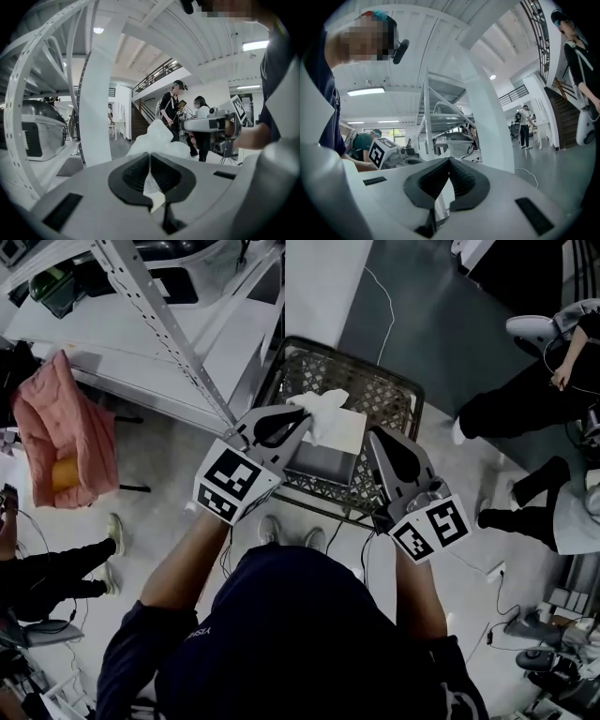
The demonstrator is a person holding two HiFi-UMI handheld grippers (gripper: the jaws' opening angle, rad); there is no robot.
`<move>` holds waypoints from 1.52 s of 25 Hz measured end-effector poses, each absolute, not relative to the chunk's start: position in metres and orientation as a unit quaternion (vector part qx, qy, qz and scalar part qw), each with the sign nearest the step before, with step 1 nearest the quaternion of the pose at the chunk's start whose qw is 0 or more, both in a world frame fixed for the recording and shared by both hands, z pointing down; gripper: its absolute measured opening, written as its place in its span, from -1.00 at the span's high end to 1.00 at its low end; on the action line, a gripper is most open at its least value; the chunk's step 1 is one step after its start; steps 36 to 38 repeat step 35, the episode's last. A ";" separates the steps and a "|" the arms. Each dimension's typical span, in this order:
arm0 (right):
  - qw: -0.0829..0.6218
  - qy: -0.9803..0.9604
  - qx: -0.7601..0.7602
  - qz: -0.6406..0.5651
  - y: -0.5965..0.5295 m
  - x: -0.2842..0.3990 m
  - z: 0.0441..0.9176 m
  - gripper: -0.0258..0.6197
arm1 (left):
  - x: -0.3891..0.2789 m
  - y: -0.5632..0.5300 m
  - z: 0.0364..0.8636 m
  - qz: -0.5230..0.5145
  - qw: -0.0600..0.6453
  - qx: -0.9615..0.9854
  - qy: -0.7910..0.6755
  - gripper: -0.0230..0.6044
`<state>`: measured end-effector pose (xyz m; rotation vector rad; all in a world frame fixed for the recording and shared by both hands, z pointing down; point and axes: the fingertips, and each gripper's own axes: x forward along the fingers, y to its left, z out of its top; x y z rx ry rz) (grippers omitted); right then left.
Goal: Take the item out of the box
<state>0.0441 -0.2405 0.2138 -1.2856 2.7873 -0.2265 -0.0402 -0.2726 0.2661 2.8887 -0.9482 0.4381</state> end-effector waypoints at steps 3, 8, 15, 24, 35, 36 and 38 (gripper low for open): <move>0.030 0.906 -0.416 -0.076 -0.241 0.043 0.216 0.86 | -0.039 -0.274 0.267 0.130 0.040 0.942 -0.307 0.87; 0.028 0.906 -0.415 -0.076 -0.242 0.039 0.216 0.86 | -0.039 -0.274 0.267 0.129 0.043 0.943 -0.305 0.87; 0.026 0.907 -0.413 -0.078 -0.238 0.038 0.218 0.86 | -0.038 -0.269 0.267 0.126 0.050 0.943 -0.303 0.87; 0.025 0.907 -0.414 -0.078 -0.232 0.037 0.217 0.86 | -0.038 -0.263 0.266 0.125 0.052 0.944 -0.302 0.87; 0.023 0.907 -0.413 -0.077 -0.227 0.037 0.217 0.86 | -0.035 -0.257 0.266 0.127 0.054 0.945 -0.298 0.87; 0.023 0.907 -0.413 -0.077 -0.227 0.037 0.217 0.86 | -0.035 -0.257 0.266 0.127 0.054 0.945 -0.298 0.87; 0.023 0.907 -0.413 -0.077 -0.227 0.037 0.217 0.86 | -0.035 -0.257 0.266 0.127 0.054 0.945 -0.298 0.87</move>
